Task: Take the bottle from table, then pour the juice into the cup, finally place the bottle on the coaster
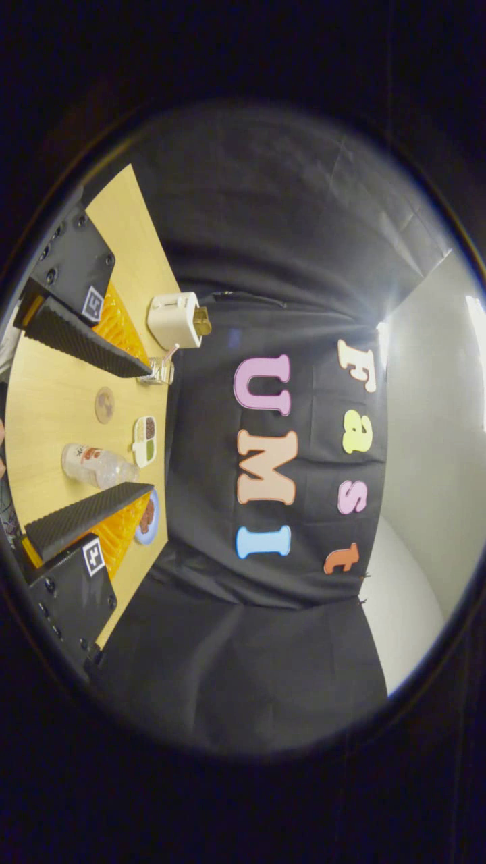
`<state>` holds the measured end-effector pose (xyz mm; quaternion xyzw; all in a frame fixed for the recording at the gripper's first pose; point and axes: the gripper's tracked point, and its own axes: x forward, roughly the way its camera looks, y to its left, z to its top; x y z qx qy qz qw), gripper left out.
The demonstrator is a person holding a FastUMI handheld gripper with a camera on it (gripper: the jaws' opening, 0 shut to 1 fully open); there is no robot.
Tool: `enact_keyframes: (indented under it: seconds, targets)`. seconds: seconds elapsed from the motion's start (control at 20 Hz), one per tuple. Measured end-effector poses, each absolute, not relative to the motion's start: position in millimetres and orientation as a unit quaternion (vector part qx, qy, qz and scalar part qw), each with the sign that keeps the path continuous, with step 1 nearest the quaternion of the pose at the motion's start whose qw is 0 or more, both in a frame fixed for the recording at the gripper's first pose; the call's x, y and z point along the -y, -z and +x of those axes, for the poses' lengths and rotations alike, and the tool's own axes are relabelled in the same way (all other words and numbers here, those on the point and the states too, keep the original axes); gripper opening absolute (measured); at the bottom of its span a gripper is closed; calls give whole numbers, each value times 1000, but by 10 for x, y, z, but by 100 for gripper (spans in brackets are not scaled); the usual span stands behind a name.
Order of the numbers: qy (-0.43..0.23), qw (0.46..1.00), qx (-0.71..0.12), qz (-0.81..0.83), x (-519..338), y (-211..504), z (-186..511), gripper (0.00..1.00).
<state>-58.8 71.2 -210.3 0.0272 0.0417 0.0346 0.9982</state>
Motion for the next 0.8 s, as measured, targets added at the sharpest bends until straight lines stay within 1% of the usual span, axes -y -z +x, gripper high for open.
enact_keyframes:
  seconds: [0.15, 0.3, 0.55, 0.8]
  targets:
    - [-17, 999, -39, 32, -610, 2428, -537, 99]
    - [3, 998, -55, 36, -485, 2825, -453, 99]
    - [12, 993, -88, 72, -370, 3359, -227, 99]
    - [6, 991, -113, 67, -374, 3765, 7, 99]
